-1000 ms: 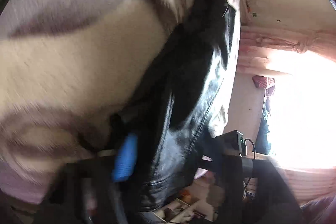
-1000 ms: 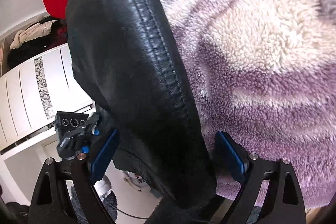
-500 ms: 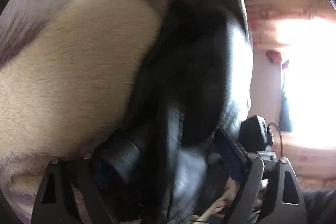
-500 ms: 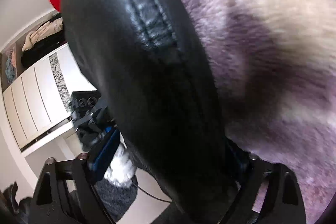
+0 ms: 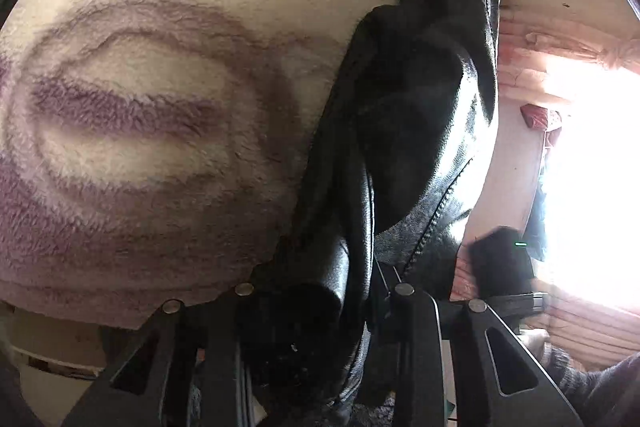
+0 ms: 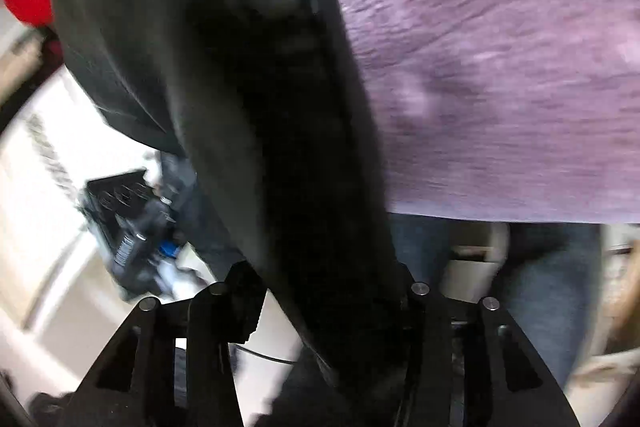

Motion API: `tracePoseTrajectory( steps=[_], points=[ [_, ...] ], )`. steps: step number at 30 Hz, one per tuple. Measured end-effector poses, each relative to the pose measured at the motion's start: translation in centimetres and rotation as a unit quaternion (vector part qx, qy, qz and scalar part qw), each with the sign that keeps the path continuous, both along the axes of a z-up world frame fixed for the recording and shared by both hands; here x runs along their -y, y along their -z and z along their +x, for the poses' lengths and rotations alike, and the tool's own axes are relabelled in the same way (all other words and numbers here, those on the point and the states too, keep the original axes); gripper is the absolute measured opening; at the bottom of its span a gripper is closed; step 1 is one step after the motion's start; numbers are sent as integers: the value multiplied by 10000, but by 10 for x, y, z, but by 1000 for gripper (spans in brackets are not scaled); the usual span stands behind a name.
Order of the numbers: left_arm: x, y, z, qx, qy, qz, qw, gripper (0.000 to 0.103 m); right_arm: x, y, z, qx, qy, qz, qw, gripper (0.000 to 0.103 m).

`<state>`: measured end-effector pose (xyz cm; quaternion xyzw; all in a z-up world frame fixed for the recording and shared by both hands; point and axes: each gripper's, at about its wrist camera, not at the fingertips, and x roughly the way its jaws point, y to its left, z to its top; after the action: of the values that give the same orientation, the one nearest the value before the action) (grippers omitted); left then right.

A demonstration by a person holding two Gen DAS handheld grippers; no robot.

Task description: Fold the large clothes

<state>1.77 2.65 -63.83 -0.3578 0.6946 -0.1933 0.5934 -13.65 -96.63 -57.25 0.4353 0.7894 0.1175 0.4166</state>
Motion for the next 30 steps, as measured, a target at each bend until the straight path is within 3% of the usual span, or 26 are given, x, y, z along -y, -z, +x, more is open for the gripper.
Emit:
tracePoseTrajectory(
  steps=[4, 6, 8, 9, 10, 13, 16, 20, 23, 26, 30],
  points=[
    [-13, 14, 2, -12, -121, -176, 9998, 28, 40, -64, 29, 632, -140, -1067, 9922, 56],
    [-27, 17, 0, 49, -164, -255, 9995, 28, 30, -120, 46, 1028, 33, -946, 9902, 56],
    [-43, 21, -7, 10, -276, -360, 9990, 31, 20, -135, 76, 1375, 58, -666, 9882, 50],
    [-46, 23, -9, -16, -358, -431, 9984, 34, 14, -129, 90, 1521, -7, -583, 9866, 35],
    [-41, 24, -8, -35, -422, -490, 9979, 35, 0, -126, 107, 1659, -154, -626, 9840, 29],
    [-44, 24, -9, 76, -337, -538, 9980, 44, -41, -80, 140, 1491, -829, -899, 9812, 24],
    [-33, 14, -6, 265, -170, -441, 9985, 46, -54, -45, 148, 1136, -1066, -1275, 9795, 7],
    [-23, -8, -2, 150, -467, -814, 9955, 47, -51, -24, 153, 672, -829, -1336, 9853, 3],
    [-18, -35, 12, 18, -889, -1128, 9896, 47, -63, -27, 159, 606, -1096, -1667, 9780, 3],
    [-7, -44, 24, 10, -926, -1114, 9895, 47, -83, -33, 164, 686, -1511, -1957, 9665, 3],
    [-14, -30, 13, -92, -890, -917, 9918, 47, -77, -41, 163, 536, -1591, -1465, 9749, 5]
  ],
)
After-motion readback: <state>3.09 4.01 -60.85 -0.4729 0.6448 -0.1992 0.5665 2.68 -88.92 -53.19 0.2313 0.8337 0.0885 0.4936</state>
